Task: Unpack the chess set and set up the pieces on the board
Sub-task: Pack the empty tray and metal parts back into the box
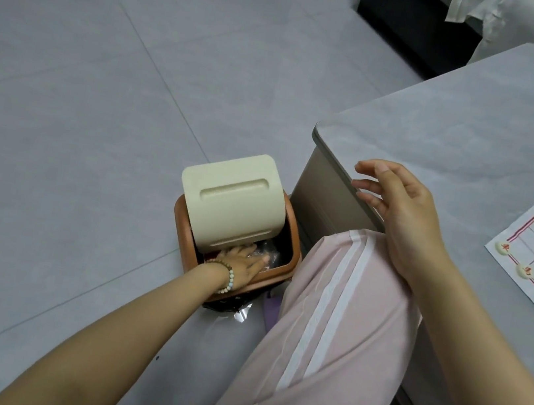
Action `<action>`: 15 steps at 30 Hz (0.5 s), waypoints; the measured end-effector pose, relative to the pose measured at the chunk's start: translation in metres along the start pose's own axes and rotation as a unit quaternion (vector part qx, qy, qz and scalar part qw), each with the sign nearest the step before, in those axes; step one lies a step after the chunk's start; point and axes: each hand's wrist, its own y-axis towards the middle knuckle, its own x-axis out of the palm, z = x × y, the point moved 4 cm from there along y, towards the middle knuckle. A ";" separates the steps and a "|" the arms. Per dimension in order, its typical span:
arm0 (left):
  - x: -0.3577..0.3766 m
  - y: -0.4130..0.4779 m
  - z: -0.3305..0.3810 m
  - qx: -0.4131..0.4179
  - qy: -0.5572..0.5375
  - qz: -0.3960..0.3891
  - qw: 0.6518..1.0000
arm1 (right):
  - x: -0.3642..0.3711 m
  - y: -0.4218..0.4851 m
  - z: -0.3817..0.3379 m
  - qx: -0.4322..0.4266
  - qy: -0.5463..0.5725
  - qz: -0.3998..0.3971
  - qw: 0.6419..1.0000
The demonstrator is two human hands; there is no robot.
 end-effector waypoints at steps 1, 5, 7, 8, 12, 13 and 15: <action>-0.002 0.001 0.001 -0.002 -0.002 -0.003 1.000 | 0.000 0.000 0.000 0.001 0.000 0.001 1.000; -0.018 -0.012 0.014 0.035 -0.043 0.049 0.997 | 0.000 -0.001 0.000 0.001 -0.001 0.004 1.000; -0.031 -0.028 0.021 0.080 -0.062 0.104 0.989 | 0.000 0.000 0.000 -0.001 0.000 0.005 1.000; -0.039 -0.037 0.023 0.105 -0.083 0.134 0.982 | -0.001 0.000 0.000 -0.001 0.003 0.006 1.000; -0.071 -0.068 0.023 0.200 -0.051 0.339 0.918 | -0.001 0.000 0.000 -0.001 0.010 0.007 1.000; -0.077 -0.069 0.021 0.197 -0.026 0.379 0.904 | -0.001 0.000 0.000 -0.001 0.011 0.008 1.000; -0.085 -0.066 0.013 0.147 0.009 0.406 0.902 | -0.002 -0.001 0.000 -0.001 0.014 0.009 1.000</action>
